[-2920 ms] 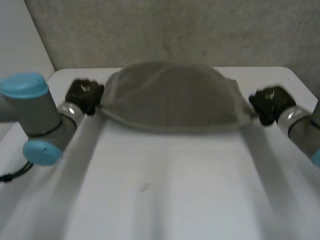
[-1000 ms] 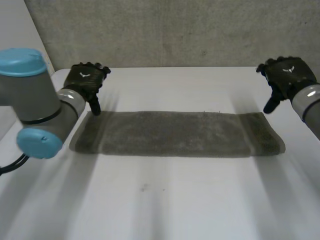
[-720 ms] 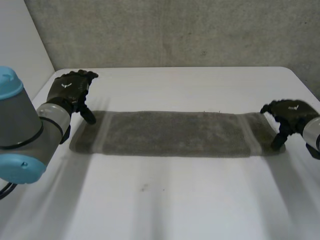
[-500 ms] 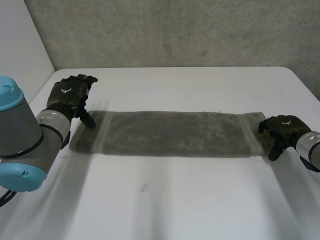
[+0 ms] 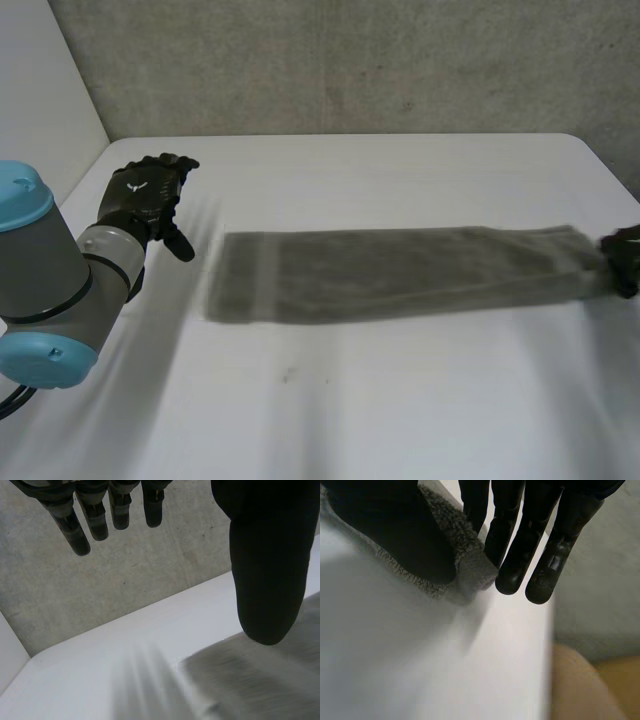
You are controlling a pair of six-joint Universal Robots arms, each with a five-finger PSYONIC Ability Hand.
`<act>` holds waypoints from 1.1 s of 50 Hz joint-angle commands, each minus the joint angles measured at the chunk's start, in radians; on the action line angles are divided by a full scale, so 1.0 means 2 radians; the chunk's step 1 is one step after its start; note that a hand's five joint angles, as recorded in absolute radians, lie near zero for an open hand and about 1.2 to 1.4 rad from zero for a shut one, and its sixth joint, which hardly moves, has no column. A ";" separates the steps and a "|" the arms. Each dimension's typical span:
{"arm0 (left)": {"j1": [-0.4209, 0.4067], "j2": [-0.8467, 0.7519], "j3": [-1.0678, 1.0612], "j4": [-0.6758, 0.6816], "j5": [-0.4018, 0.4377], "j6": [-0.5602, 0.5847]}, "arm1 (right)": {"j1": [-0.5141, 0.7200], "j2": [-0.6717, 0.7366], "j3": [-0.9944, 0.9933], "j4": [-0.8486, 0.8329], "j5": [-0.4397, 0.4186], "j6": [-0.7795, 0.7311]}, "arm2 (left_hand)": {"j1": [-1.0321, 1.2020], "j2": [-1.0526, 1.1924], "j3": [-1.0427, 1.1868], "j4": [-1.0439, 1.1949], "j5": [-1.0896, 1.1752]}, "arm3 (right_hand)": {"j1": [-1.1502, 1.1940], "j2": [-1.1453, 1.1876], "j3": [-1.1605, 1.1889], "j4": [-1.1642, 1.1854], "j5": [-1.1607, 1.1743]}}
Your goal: Fold the towel.
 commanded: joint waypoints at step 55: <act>-0.040 -0.002 -0.011 0.007 0.004 0.002 | 0.255 -0.100 0.057 0.000 -0.044 0.165 | -0.003 0.005 0.004 0.003 -0.015 | -0.385 -0.498 -0.502 -0.509 -0.483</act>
